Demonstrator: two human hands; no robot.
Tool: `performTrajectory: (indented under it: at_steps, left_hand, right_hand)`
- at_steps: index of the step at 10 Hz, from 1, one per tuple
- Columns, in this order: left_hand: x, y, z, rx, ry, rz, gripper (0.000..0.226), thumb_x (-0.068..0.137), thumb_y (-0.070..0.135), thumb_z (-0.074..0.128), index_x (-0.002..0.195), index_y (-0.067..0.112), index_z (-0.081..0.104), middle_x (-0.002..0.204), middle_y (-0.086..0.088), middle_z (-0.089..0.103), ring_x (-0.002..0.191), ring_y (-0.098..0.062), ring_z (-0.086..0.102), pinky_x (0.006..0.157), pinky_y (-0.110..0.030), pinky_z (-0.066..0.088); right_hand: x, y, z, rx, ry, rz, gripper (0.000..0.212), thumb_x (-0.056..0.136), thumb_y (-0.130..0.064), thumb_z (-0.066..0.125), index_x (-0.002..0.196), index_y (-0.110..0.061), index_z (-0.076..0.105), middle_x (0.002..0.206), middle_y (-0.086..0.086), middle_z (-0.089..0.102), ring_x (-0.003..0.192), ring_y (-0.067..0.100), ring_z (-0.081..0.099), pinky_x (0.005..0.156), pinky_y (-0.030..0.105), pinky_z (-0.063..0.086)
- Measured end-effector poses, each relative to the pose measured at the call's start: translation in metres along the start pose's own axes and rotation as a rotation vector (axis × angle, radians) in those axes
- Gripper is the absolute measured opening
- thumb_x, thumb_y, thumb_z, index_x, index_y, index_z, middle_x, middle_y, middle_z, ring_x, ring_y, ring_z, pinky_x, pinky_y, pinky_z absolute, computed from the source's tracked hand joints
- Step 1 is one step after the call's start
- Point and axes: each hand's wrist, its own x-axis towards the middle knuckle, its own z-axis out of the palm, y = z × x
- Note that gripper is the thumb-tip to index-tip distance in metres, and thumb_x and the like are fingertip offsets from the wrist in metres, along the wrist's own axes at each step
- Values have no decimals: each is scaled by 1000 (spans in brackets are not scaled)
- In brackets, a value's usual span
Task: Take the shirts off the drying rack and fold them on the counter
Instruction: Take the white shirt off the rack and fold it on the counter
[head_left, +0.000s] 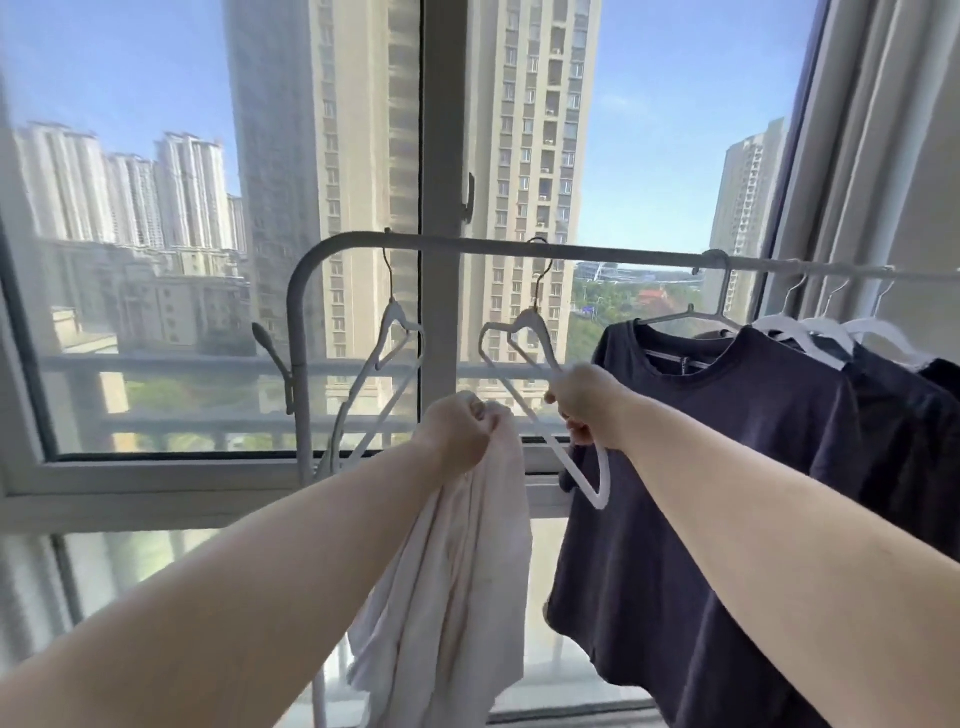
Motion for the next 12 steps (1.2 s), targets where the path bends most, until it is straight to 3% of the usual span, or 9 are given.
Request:
performTrajectory:
  at_steps: [2, 3, 4, 6, 7, 8, 9, 10, 12]
  left_hand:
    - [0, 1, -30, -16, 83, -28, 30, 95, 24, 48, 67, 20, 40, 65, 4, 42, 58, -9, 39, 51, -22, 29]
    - [-1, 0, -36, -59, 97, -33, 27, 96, 26, 48, 71, 18, 43, 64, 3, 43, 60, -14, 41, 52, -24, 32]
    - [-4, -1, -42, -120, 60, -50, 20, 97, 30, 48, 83, 17, 47, 68, 3, 44, 58, -11, 42, 51, -23, 35]
    - [-13, -11, -44, -131, 43, -74, 24, 96, 32, 50, 78, 18, 45, 65, 7, 40, 56, -9, 39, 54, -23, 35]
    - [-24, -12, -40, -139, 40, -64, 22, 96, 29, 51, 103, 10, 58, 68, 10, 42, 60, -6, 41, 54, -21, 34]
    - [-36, -12, -38, -174, 21, -37, 25, 97, 23, 50, 111, 4, 58, 69, 11, 42, 61, -4, 40, 49, -8, 33]
    - [-54, -17, -41, -196, -26, -7, 13, 96, 27, 52, 95, 14, 55, 64, 8, 40, 55, -5, 37, 46, -9, 32]
    - [-69, -30, -43, -230, -59, 21, 15, 95, 28, 56, 84, 18, 55, 64, 5, 47, 57, -9, 42, 57, -23, 38]
    - [-113, -53, -61, -314, -44, 7, 10, 91, 22, 61, 88, 12, 63, 68, 3, 54, 65, -13, 49, 63, -21, 41]
  right_hand:
    - [11, -62, 5, -131, 68, -131, 35, 97, -2, 35, 128, 8, 49, 67, 3, 34, 56, 13, 33, 49, 25, 33]
    - [17, -74, 14, -164, 85, -134, 32, 98, -2, 33, 120, 13, 50, 69, 10, 44, 58, 19, 46, 53, 25, 41]
    - [23, -80, 26, -188, 47, -102, 25, 96, 0, 31, 107, 9, 52, 68, 14, 46, 55, 21, 45, 53, 29, 40]
    - [20, -61, 50, -196, -108, -17, 17, 94, 0, 29, 101, 1, 44, 65, 8, 40, 49, 15, 33, 43, 23, 30]
    - [12, -53, 51, -246, -71, -116, 18, 98, -6, 33, 109, 1, 46, 90, 19, 51, 70, 24, 50, 63, 32, 46]
    - [-7, -46, 43, -252, 260, -421, 27, 90, -8, 46, 115, -10, 56, 111, 10, 56, 101, 25, 54, 88, 33, 45]
    - [-45, -41, 43, 58, 132, -450, 28, 84, 5, 45, 82, -13, 66, 83, 8, 67, 75, 19, 61, 70, 30, 51]
    - [-73, -22, 58, 0, -127, -289, 25, 84, 4, 50, 74, -12, 65, 75, 7, 65, 70, 19, 61, 70, 31, 55]
    - [-111, 1, 90, -106, -402, -124, 9, 86, -12, 58, 93, -9, 64, 83, 6, 55, 77, 18, 50, 72, 28, 40]
